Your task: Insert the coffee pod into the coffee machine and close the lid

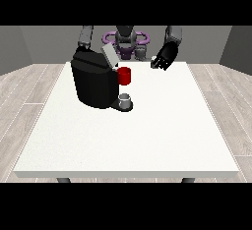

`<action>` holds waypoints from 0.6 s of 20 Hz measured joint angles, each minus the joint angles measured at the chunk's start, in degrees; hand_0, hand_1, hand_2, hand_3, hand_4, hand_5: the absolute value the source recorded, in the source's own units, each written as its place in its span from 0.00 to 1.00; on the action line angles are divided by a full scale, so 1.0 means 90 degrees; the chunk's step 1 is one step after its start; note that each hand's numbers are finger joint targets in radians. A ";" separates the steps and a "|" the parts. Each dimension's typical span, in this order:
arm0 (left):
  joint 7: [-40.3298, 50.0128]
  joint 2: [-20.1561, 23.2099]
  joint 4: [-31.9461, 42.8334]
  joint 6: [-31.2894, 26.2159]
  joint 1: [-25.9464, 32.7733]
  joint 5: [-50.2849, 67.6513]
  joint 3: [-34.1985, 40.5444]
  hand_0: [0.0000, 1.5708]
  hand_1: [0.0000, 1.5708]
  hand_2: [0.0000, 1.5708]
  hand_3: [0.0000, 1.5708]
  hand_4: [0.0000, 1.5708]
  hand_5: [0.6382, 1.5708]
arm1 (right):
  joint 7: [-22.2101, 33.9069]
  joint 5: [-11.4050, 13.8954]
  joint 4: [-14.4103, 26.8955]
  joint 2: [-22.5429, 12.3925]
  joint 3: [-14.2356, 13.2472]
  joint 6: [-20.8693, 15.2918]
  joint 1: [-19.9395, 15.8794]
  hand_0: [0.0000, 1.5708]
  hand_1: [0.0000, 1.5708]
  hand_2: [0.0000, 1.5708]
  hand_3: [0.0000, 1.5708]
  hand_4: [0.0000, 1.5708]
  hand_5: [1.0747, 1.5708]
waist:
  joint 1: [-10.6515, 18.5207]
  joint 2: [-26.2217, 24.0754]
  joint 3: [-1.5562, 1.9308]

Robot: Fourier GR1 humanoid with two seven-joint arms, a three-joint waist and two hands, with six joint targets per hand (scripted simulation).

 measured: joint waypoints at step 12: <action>0.0923 -0.0317 -0.0254 -0.0671 -0.1019 0.0209 0.0382 0.79 0.79 0.81 0.81 0.32 1.00 | -0.0084 -0.0232 -0.0150 -0.0091 -0.0189 0.0165 -0.0184 0.00 0.00 0.00 0.00 0.00 1.00 | -0.0312 -0.0087 0.0000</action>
